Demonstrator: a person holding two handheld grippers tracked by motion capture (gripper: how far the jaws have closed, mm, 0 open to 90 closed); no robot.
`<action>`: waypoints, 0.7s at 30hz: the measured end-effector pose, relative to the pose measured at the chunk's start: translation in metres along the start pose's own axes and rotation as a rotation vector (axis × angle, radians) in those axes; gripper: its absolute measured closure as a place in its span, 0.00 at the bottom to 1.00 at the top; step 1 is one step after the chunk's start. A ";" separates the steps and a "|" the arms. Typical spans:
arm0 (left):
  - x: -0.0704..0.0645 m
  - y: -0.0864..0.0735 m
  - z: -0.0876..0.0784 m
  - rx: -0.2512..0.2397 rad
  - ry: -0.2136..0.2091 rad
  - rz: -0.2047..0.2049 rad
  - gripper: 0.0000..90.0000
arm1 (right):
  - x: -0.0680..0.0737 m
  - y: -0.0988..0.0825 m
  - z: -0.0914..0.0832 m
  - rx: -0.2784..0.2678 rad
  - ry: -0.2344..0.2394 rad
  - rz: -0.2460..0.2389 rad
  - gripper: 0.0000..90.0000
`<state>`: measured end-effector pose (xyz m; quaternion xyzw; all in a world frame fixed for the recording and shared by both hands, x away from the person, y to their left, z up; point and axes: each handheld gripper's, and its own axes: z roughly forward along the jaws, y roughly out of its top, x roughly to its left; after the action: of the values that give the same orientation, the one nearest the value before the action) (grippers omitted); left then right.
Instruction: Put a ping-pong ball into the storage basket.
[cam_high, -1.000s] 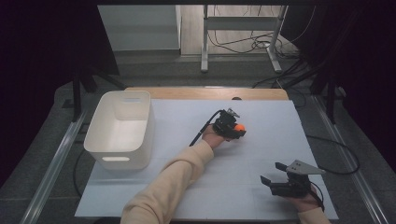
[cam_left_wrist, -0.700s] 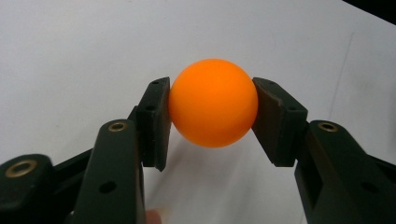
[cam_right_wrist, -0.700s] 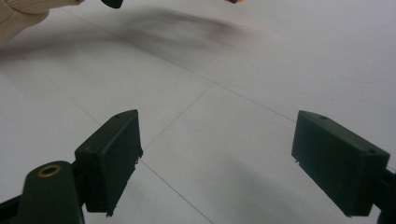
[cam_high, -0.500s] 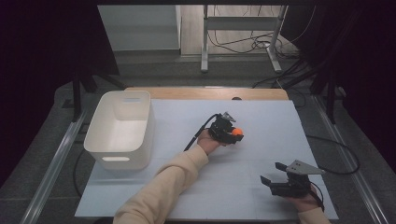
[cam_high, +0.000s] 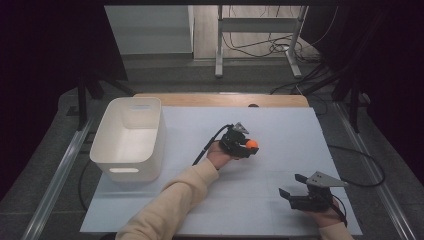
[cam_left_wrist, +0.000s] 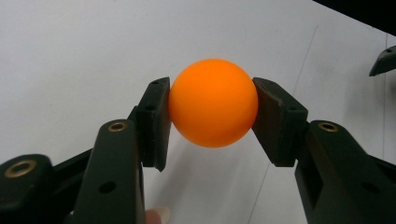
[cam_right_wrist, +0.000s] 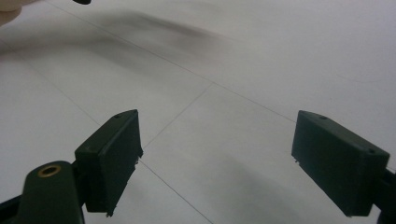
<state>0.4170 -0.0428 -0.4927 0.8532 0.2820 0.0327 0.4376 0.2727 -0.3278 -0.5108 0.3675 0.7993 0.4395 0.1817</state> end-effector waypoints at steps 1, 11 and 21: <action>-0.001 0.000 -0.001 -0.002 0.000 0.000 0.56 | 0.000 0.000 0.000 -0.001 -0.001 -0.001 0.18; -0.004 -0.004 -0.011 0.002 0.014 0.020 0.56 | 0.000 0.000 0.000 -0.003 -0.008 0.001 0.18; -0.003 -0.008 -0.023 -0.009 0.017 0.019 0.56 | 0.000 0.000 0.000 -0.001 -0.010 0.001 0.18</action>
<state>0.4035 -0.0243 -0.4843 0.8534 0.2776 0.0456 0.4388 0.2727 -0.3279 -0.5106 0.3700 0.7978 0.4383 0.1856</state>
